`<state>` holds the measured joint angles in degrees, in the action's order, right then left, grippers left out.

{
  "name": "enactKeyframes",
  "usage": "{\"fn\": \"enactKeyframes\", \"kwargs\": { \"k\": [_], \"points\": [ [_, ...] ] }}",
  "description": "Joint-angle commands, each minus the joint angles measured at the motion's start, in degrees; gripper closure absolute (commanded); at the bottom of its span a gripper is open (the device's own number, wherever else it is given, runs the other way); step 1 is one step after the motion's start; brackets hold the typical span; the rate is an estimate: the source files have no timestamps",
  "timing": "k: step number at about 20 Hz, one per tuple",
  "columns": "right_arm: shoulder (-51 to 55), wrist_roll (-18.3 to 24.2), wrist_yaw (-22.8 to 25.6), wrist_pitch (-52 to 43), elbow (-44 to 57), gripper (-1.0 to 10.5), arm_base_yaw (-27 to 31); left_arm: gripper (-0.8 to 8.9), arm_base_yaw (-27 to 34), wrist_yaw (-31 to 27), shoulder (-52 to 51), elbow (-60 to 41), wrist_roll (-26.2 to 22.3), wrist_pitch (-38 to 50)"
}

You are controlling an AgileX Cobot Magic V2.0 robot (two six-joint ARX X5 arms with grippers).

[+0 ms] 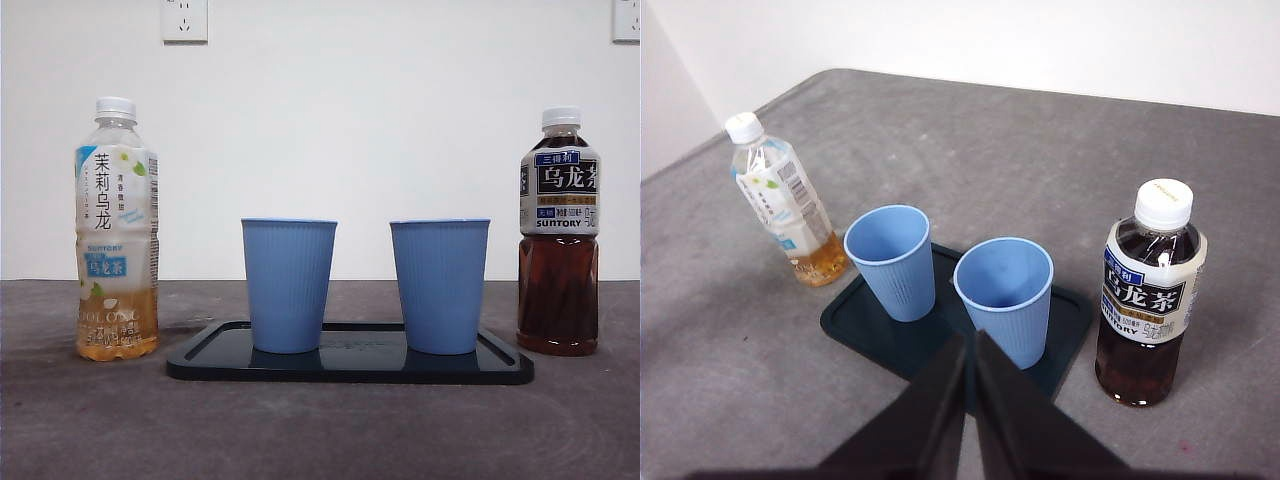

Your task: Pour the drink into the cup

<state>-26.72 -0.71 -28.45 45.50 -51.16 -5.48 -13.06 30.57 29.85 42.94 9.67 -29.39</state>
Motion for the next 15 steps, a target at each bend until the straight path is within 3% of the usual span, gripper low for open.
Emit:
{"fn": "enactKeyframes", "kwargs": {
  "k": [1, 8, 11, 15],
  "points": [
    [-0.28, 1.11, -0.11, -0.35, -0.83, 9.1, -0.13, 7.40, -0.24, 0.52, 0.13, 1.07, -1.88, 0.68],
    [-0.28, -1.09, -0.11, -0.37, -0.83, 4.8, -0.13, 3.92, -0.24, 0.52, 0.13, 1.07, -2.82, 0.70],
    [-0.28, -2.21, -0.11, -0.39, -0.83, 4.2, -0.13, 3.13, -0.24, 0.52, 0.13, 1.07, -2.80, 0.72],
    [-0.28, -3.08, -0.09, -0.39, -0.83, 4.2, -0.13, 3.14, -0.24, 0.52, 0.13, 1.07, -2.75, 0.72]
  ]
}}
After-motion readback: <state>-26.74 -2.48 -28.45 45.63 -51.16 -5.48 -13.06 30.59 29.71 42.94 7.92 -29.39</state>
